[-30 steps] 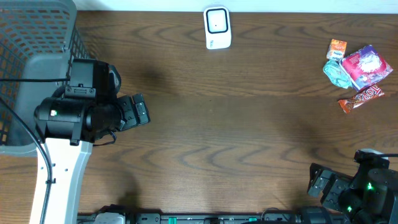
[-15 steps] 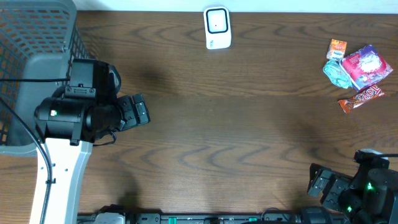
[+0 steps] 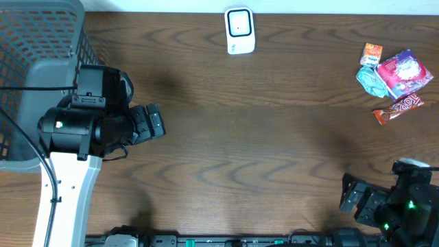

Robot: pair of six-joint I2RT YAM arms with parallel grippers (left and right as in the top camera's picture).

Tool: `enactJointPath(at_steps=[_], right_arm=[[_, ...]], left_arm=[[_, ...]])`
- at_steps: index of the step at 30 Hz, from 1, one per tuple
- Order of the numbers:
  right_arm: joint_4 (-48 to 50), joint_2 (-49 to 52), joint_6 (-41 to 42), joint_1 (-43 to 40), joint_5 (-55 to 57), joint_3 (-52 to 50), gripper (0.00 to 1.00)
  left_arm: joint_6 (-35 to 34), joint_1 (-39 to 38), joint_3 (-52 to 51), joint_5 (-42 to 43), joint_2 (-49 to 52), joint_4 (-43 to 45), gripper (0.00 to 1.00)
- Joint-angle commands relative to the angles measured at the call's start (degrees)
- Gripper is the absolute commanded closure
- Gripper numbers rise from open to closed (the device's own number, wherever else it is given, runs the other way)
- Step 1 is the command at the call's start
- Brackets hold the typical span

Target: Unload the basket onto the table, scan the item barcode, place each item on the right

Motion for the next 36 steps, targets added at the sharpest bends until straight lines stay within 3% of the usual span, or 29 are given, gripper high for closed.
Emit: enactJointPath(at_steps=[1,7,14,21,29,36], right_arm=[[1.4,-0.2,-5.5,0.3,-1.7,-0.2,0.01],[3.1,-0.2,-7.0,0.3,-2.0,-0.6,0.01],[6.2,-1.4,-15.3,0.3,-6.5,-0.7,0.01],[9.4,-6.7,-16.0,0.3,-8.5,-2.1,0.01],[16.9,-14.7,-23.6,0.3,-13.8,-11.5,0.01],[26.7,-20.9,-24.1,0.3,-14.7,-22.9,0.01]], left_arm=[[1.0,0.2,0.0,0.1,0.0,-0.2,0.02],[1.0,0.2,0.0,0.1,0.0,-0.2,0.02],[1.0,0.2,0.0,0.1,0.0,-0.2,0.02],[1.0,0.2,0.0,0.1,0.0,-0.2,0.02],[1.0,0.2,0.0,0.1,0.0,-0.2,0.02],[1.0,0.2,0.0,0.1,0.0,-0.2,0.02]])
